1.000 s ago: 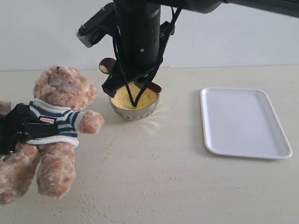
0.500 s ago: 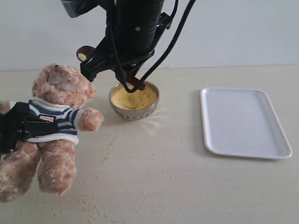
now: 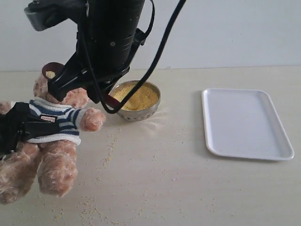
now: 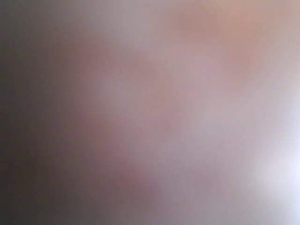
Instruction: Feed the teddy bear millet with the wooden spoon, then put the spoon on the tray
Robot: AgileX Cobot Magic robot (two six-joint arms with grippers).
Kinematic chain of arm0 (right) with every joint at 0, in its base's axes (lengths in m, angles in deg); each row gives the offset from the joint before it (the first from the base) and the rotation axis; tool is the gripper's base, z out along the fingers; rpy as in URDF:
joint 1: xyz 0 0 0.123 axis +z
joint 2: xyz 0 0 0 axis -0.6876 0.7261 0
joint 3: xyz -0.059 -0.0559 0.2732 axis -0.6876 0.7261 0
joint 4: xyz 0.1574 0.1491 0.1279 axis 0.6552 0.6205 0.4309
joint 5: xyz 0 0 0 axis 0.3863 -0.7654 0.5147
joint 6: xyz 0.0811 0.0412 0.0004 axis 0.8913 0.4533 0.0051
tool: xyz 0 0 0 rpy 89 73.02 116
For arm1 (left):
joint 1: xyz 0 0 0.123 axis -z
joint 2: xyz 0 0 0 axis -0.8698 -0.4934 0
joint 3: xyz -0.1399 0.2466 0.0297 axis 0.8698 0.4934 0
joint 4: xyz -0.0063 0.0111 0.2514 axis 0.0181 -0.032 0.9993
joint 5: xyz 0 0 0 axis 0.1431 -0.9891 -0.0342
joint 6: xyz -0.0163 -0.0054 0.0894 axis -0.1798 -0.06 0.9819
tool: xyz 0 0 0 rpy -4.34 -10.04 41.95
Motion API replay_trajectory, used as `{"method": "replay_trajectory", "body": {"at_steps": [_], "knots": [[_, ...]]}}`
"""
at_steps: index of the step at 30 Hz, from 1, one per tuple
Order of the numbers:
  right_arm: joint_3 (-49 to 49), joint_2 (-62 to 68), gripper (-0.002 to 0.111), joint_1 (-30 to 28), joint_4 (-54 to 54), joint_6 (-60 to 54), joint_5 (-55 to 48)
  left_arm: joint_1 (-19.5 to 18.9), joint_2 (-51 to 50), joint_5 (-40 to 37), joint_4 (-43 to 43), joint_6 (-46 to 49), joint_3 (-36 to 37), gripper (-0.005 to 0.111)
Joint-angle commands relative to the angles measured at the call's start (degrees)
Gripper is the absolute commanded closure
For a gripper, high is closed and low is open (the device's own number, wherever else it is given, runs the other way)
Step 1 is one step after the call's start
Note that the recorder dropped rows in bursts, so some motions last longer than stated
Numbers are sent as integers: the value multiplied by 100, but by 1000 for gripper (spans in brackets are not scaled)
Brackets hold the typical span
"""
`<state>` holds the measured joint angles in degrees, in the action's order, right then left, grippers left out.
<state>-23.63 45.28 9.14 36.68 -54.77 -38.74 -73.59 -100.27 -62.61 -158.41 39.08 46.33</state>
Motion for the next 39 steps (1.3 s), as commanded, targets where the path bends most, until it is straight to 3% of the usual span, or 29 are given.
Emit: {"method": "replay_trajectory", "body": {"at_steps": [1,12,20,30,39], "knots": [[-10,94,108,8,-239,-36,196,37,-6,-258,-49,6,-31,102],[-10,170,108,8,-750,-1091,365,37,-6,-400,-24,6,-31,102],[1,170,108,142,-1846,-1020,479,37,-6,-475,-81,6,-31,102],[1,174,108,336,-2309,-811,948,37,-6,-438,-73,6,-31,102],[1,174,108,336,-2720,-1015,624,37,-6,-437,-87,6,-31,102]]}}
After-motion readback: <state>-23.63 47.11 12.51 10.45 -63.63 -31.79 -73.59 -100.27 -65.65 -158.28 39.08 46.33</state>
